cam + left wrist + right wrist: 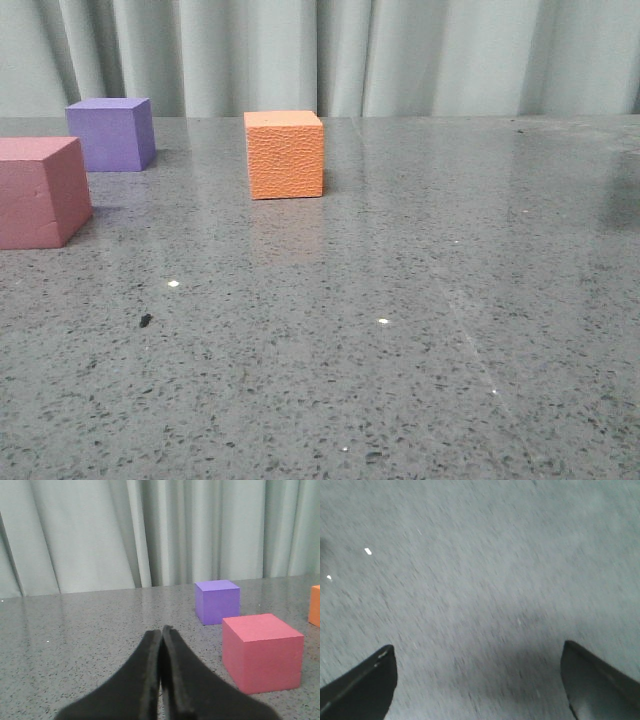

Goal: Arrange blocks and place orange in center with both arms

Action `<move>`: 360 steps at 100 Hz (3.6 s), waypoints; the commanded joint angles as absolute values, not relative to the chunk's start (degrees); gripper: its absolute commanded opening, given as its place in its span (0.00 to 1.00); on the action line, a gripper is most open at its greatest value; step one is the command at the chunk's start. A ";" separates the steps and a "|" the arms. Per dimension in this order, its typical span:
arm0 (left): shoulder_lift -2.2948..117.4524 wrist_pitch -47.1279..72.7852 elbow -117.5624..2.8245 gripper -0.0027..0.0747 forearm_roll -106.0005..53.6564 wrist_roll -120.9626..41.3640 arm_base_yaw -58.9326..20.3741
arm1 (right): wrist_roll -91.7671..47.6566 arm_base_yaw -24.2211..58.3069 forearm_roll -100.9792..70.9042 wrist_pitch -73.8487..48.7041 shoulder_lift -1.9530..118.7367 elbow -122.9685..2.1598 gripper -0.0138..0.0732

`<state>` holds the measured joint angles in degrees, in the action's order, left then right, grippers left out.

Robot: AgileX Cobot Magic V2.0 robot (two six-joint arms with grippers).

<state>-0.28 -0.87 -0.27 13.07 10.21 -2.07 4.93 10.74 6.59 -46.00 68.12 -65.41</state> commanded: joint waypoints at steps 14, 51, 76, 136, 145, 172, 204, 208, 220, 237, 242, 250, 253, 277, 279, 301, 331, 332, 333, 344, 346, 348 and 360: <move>-2.13 -5.30 2.87 0.02 12.94 10.41 -2.52 | 4.09 6.28 7.04 -39.31 51.94 -49.54 0.84; -2.13 -5.30 2.87 0.02 12.94 10.41 -2.52 | 4.14 6.22 7.04 -40.05 37.44 -39.91 0.08; -2.13 -5.30 2.87 0.02 12.94 10.41 -2.52 | 4.14 6.22 7.04 -40.83 37.02 -39.84 0.08; -2.13 -5.30 2.87 0.02 12.94 10.41 -2.52 | 4.14 6.34 1.04 -2.89 17.43 -14.49 0.08; -2.13 -5.30 2.87 0.02 12.94 10.41 -2.52 | 4.14 6.29 1.04 1.67 10.17 -8.97 0.08; -2.13 -5.30 2.87 0.02 12.94 10.41 -2.52 | 4.14 5.58 1.04 0.95 -1.67 -1.34 0.08; -2.13 -5.30 2.87 0.02 12.94 10.41 -2.52 | 4.14 5.39 1.04 0.00 -1.67 0.79 0.08; -2.13 -5.30 2.87 0.02 12.94 10.41 -2.52 | 4.14 5.39 1.04 0.00 -1.67 0.79 0.08; -2.13 -5.30 2.87 0.02 12.94 10.41 -2.52 | 4.14 5.39 1.04 0.00 -1.67 0.79 0.08; -2.13 -5.30 2.87 0.02 12.94 10.41 -2.52 | 4.14 5.39 1.04 0.00 -1.67 0.79 0.08; -2.13 -5.30 2.87 0.02 12.94 10.41 -2.52 | 4.14 5.39 1.04 0.00 -1.67 0.79 0.08; -2.13 -5.30 2.87 0.02 12.94 10.41 -2.52 | 4.14 5.39 1.04 0.00 -1.67 0.79 0.08; -2.13 -5.30 2.87 0.02 12.94 10.41 -2.52 | 4.14 5.39 1.04 0.00 -1.67 0.79 0.08; -2.13 -5.78 2.87 0.02 12.94 10.41 -2.52 | 4.14 5.39 1.04 0.00 -1.67 0.79 0.08; -2.13 -6.19 2.87 0.02 12.94 10.41 -2.52 | 4.14 5.39 1.04 0.00 -1.67 0.79 0.08; -1.33 -10.84 -3.47 0.02 6.82 11.39 -2.52 | 4.14 5.39 1.04 0.00 -1.67 0.79 0.08; 20.81 27.71 -38.98 0.02 4.33 11.39 -2.41 | 4.14 5.39 1.04 0.00 -1.67 0.79 0.08; 22.21 28.41 -39.89 0.02 4.20 11.39 -2.41 | 4.14 5.39 1.04 0.00 -1.67 0.79 0.08; 22.89 29.71 -40.80 0.02 4.19 11.39 -2.41 | 4.14 5.39 1.04 0.00 -1.67 0.79 0.08; 32.70 37.85 -53.79 0.02 3.89 11.39 -2.41 | 4.14 5.39 1.04 0.00 -1.67 0.79 0.08; 34.25 38.87 -55.83 0.02 3.89 11.39 -2.41 | 4.14 5.39 1.04 0.00 -1.67 0.79 0.08; 35.69 39.83 -57.68 0.02 3.89 11.39 -2.41 | 4.14 5.39 1.04 0.00 -1.67 0.79 0.08; 42.12 41.93 -65.31 0.02 3.89 11.39 -2.41 | 4.14 5.39 1.04 0.00 -1.67 0.79 0.08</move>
